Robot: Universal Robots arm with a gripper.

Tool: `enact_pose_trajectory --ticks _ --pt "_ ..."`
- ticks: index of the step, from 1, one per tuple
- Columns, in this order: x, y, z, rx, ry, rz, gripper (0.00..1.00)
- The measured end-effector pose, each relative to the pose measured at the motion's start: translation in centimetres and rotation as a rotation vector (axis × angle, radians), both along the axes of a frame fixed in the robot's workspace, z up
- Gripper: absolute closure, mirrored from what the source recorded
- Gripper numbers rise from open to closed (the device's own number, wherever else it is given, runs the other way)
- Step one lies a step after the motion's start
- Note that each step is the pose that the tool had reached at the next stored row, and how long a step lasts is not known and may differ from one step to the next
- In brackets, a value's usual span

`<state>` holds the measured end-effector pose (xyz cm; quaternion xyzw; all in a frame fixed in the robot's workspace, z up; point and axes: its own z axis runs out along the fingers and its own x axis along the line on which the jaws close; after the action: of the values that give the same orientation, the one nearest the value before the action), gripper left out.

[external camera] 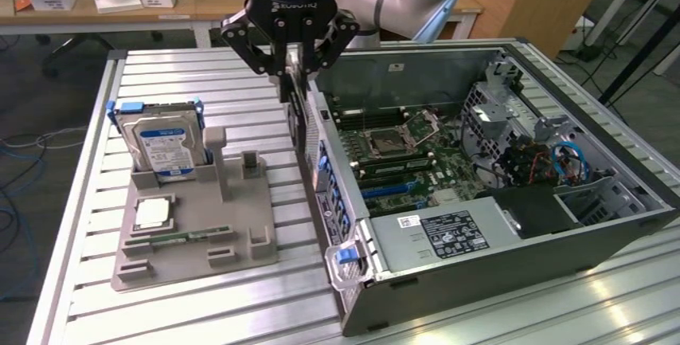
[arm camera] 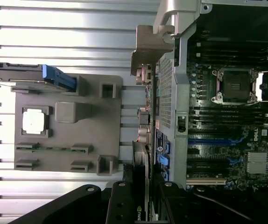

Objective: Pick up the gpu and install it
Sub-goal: 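Pick up the gpu and move the gpu toward the slot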

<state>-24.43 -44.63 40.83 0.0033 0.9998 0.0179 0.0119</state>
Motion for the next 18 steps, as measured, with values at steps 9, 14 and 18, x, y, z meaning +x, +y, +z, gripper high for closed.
enact_pose_trajectory --ticks 9,14,18 --pt "1.0 0.01 0.0 0.0001 0.0 0.0 0.74" --pt "1.7 0.01 0.0 0.0 0.0 0.0 0.74" --pt "2.1 0.02 -0.01 0.0 0.0 0.0 0.74"
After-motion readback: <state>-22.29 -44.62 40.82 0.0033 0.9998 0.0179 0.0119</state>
